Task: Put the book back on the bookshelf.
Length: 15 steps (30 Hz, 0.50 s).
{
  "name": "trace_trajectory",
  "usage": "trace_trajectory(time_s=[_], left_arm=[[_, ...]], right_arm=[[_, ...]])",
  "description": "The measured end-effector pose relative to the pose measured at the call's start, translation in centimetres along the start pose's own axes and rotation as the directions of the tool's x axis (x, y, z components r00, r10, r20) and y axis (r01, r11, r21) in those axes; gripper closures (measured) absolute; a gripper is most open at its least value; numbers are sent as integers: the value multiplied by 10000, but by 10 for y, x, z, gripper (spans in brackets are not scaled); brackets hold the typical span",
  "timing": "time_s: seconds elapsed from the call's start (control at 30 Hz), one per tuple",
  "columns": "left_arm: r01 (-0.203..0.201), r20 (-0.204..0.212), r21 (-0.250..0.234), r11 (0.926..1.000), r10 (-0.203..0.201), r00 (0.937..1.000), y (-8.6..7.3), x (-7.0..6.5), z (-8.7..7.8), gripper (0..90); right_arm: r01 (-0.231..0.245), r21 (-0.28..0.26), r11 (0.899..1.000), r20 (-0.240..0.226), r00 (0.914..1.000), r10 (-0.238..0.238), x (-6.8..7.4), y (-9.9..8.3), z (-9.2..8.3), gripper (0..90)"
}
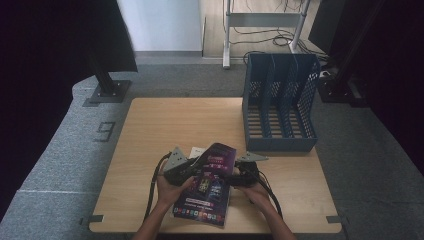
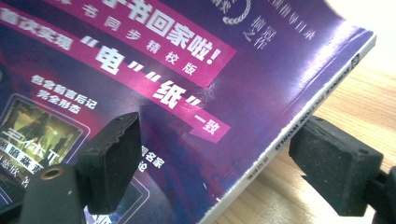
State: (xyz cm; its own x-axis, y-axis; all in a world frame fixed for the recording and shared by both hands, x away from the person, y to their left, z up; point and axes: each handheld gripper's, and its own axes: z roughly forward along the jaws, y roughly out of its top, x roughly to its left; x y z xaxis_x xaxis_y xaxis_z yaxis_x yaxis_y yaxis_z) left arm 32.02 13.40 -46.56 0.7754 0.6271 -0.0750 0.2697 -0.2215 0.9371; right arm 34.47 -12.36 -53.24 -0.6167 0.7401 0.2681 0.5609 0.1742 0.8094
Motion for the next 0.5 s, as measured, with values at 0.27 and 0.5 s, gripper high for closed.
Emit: trace_trajectory(time_s=[0.27,0.5], left_arm=[[552,-366,806,9952,-524,9980,-15,14,14,866],[986,-667,1377,9856,-901,9937,-31,24,28,859]], right_arm=[[96,-6,10000,130,9999,-96,3,1,-3,185],[118,140,9998,183,9998,-121,4,0,-1,185]])
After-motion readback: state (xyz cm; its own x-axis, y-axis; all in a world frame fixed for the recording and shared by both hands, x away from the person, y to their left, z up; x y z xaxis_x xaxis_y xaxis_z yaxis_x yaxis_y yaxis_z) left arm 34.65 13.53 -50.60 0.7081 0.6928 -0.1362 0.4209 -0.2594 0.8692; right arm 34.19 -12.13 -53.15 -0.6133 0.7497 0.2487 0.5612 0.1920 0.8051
